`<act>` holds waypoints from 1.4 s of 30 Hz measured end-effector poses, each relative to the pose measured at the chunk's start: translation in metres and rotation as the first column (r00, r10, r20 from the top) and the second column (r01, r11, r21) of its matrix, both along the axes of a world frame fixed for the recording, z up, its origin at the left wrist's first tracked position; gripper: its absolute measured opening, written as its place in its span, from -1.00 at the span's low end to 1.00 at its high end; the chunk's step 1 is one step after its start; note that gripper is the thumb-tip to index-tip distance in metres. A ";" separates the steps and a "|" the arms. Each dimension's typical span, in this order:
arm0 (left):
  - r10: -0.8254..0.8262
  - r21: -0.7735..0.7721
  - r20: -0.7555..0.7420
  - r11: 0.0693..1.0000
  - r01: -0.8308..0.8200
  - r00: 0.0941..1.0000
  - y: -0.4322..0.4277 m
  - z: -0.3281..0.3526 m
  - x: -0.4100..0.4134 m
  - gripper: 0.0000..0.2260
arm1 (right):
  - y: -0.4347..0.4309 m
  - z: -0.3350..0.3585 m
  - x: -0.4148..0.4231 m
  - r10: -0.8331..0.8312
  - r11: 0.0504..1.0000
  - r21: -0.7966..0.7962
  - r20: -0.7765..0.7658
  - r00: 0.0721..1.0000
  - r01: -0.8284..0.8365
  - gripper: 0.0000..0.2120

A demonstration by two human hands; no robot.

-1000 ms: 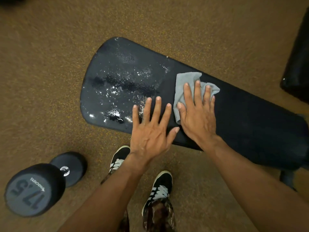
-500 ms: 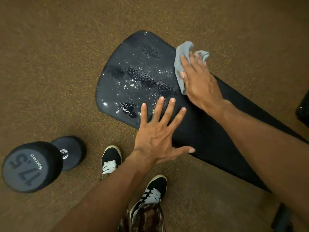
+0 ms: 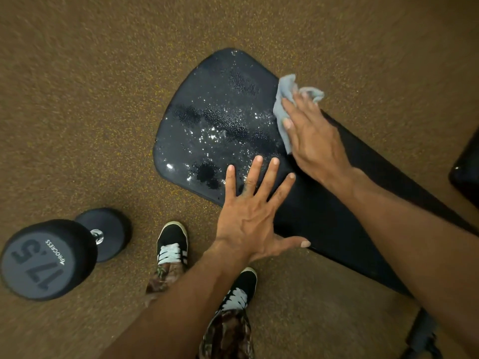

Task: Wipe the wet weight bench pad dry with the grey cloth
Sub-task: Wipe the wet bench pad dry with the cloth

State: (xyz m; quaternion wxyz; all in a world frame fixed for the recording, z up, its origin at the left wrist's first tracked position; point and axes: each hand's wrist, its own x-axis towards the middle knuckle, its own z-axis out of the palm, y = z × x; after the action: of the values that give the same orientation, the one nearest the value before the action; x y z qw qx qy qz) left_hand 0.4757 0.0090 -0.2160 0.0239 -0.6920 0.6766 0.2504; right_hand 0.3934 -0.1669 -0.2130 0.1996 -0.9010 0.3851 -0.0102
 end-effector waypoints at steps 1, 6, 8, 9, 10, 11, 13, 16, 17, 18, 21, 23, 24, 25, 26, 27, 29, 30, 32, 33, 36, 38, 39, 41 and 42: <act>-0.005 0.005 -0.004 1.000 0.005 1.000 0.000 0.001 0.001 -0.01 | 0.008 0.003 -0.010 0.035 0.999 -0.012 -0.025 0.999 -0.035 -0.55; -0.049 -0.055 -0.001 0.997 0.048 0.999 -0.002 0.001 0.014 -0.24 | 0.017 0.008 -0.043 0.028 0.999 -0.007 -0.240 0.970 -0.031 -0.48; -0.099 -0.076 0.013 0.992 0.100 0.995 -0.004 0.001 0.022 -0.29 | 0.011 0.005 -0.030 -0.057 0.998 0.008 -0.218 0.974 0.060 -0.49; -0.126 -0.080 0.019 0.989 0.127 0.992 -0.005 0.001 0.026 -0.30 | 0.007 0.003 -0.018 -0.097 0.995 0.012 -0.195 0.976 0.102 -0.50; -0.149 -0.079 0.020 0.985 0.150 0.989 -0.005 0.002 0.029 -0.30 | 0.003 0.001 -0.006 -0.134 0.990 0.014 -0.171 0.976 0.138 -0.50; -0.160 -0.081 0.017 0.984 0.161 0.987 -0.005 0.003 0.032 -0.30 | 0.001 -0.002 0.006 -0.166 0.985 0.013 -0.148 0.975 0.170 -0.50; -0.132 -0.101 0.001 0.986 0.131 0.991 -0.003 0.007 0.038 -0.29 | 0.001 -0.003 0.021 -0.207 0.978 -0.002 -0.093 0.974 0.208 -0.52; -0.069 -0.134 0.003 0.989 0.069 0.998 -0.005 0.010 0.051 -0.28 | 0.021 0.003 0.019 -0.160 0.987 0.019 -0.062 0.985 0.161 -0.55; -0.063 -0.132 0.008 0.989 0.063 0.998 -0.006 0.010 0.058 -0.27 | 0.032 0.006 0.012 -0.105 0.994 0.019 -0.076 0.991 0.107 -0.54; -0.058 -0.121 0.012 0.991 0.059 0.998 -0.007 0.010 0.065 -0.26 | 0.041 0.008 0.003 -0.053 0.998 0.010 -0.106 0.993 0.054 -0.53; -0.078 -0.079 0.026 0.994 0.080 0.997 -0.010 0.010 0.079 -0.21 | 0.047 0.010 -0.020 -0.036 0.999 -0.019 -0.225 0.974 0.032 -0.53; -0.117 -0.040 0.040 0.992 0.119 0.992 -0.010 0.011 0.079 -0.15 | 0.034 0.009 -0.016 -0.148 0.989 -0.023 -0.230 0.962 0.147 -0.52; -0.128 -0.022 0.046 0.991 0.130 0.991 -0.010 0.010 0.077 -0.13 | 0.025 0.007 -0.009 -0.199 0.980 -0.021 -0.204 0.959 0.199 -0.53; -0.132 -0.012 0.052 0.991 0.132 0.990 -0.009 0.009 0.076 -0.11 | 0.017 0.006 0.002 -0.233 0.972 -0.011 -0.172 0.957 0.235 -0.53; -0.131 -0.010 0.057 0.991 0.132 0.990 -0.009 0.007 0.075 -0.10 | 0.011 0.004 0.014 -0.254 0.967 -0.004 -0.142 0.957 0.256 -0.53; -0.133 -0.013 0.060 0.991 0.134 0.989 -0.009 0.006 0.075 -0.09 | 0.008 0.002 0.025 -0.265 0.964 -0.003 -0.117 0.957 0.267 -0.54; -0.133 -0.018 0.068 0.991 0.134 0.989 -0.008 0.004 0.075 -0.08 | 0.011 -0.001 0.040 -0.272 0.962 -0.010 -0.070 0.960 0.272 -0.55; -0.133 -0.019 0.070 0.991 0.135 0.989 -0.007 0.003 0.076 -0.08 | 0.016 -0.001 0.043 -0.254 0.967 -0.013 -0.052 0.966 0.254 -0.55; -0.139 -0.021 0.074 0.990 0.141 0.988 -0.007 0.003 0.077 -0.07 | 0.034 0.001 0.039 -0.174 0.985 -0.002 -0.044 0.984 0.174 -0.56; -0.145 -0.020 0.071 0.989 0.146 0.987 -0.008 0.004 0.078 -0.07 | 0.042 0.003 0.032 -0.125 0.992 0.004 -0.056 0.991 0.126 -0.56; -0.146 -0.021 0.058 0.989 0.147 0.988 -0.009 0.005 0.079 -0.07 | 0.050 0.009 0.001 -0.037 0.999 -0.019 -0.164 0.986 0.034 -0.52; -0.144 -0.014 0.051 0.989 0.145 0.988 -0.009 0.005 0.079 -0.05 | 0.040 0.011 -0.012 -0.075 0.997 -0.037 -0.222 0.972 0.068 -0.53; -0.143 -0.009 0.052 0.990 0.143 0.988 -0.009 0.005 0.078 -0.04 | 0.032 0.010 -0.013 -0.114 0.993 -0.036 -0.229 0.967 0.108 -0.54; -0.139 -0.005 0.062 0.990 0.140 0.988 -0.009 0.004 0.076 -0.03 | 0.018 0.008 0.001 -0.192 0.981 -0.041 -0.193 0.962 0.188 -0.54; -0.137 -0.003 0.064 0.990 0.138 0.988 -0.008 0.003 0.075 -0.02 | 0.012 0.006 0.014 -0.225 0.974 -0.041 -0.161 0.961 0.221 -0.54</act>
State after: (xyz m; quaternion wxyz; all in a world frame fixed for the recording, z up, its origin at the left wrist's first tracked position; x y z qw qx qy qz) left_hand 0.5505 0.0005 -0.2132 0.0601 -0.6514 0.7226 0.2233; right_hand 0.4075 -0.1548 -0.2070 0.1546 -0.8518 0.4992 0.0377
